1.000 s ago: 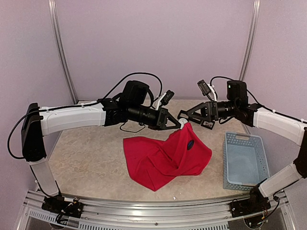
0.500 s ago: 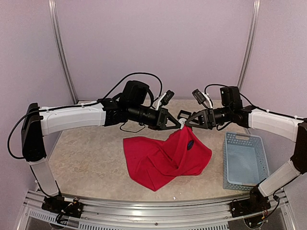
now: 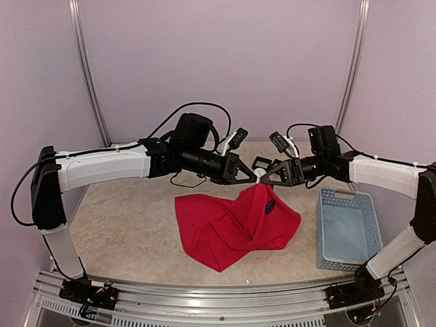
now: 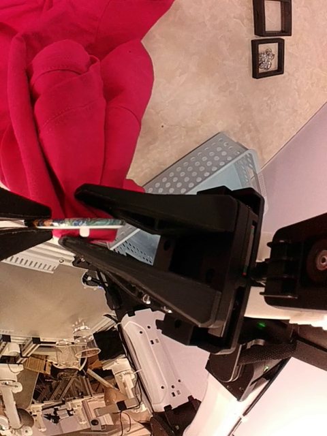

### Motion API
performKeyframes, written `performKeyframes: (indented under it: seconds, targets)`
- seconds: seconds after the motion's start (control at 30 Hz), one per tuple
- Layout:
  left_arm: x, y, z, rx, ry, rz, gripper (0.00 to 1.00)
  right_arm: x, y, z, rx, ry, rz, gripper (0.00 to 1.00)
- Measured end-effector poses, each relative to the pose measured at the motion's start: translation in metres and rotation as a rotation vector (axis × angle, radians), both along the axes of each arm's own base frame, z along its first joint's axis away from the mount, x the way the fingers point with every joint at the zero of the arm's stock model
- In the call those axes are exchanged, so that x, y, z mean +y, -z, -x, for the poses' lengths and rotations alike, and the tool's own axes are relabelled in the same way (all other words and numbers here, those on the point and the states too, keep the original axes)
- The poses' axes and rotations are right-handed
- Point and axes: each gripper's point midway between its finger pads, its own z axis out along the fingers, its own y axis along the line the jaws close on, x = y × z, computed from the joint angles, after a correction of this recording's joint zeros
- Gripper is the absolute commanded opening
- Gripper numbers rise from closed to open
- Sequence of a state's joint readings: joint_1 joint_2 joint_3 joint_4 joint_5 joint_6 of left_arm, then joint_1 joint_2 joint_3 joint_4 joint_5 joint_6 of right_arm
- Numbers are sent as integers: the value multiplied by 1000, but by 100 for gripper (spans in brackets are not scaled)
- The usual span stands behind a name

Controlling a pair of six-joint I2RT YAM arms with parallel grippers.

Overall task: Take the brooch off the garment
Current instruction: Open the brooch with the crumpled clothing.

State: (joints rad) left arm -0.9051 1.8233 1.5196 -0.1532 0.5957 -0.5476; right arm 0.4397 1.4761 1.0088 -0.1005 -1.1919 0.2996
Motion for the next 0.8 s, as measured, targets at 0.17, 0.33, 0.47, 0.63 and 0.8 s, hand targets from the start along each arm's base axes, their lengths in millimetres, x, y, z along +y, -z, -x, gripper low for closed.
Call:
performKeyframes:
  seconds: [0.17, 0.33, 0.47, 0.63, 0.8]
  targets:
    - [-1, -2, -1, -8, 3, -2, 0, 2, -3, 1, 5, -5, -9, 19]
    - [-2, -4, -2, -16, 4, 0, 0, 3, -7, 1, 24, -8, -36, 12]
    - [-1, -5, -2, -19, 2, -2, 0, 4, -9, 2, 40, -17, -48, 5]
    - [-1, -5, -2, -16, 2, -11, 0, 5, -8, 3, 60, -34, -57, 0]
    - [-1, -5, -1, -14, 9, -29, 0, 5, -6, 5, 81, -55, -64, 0]
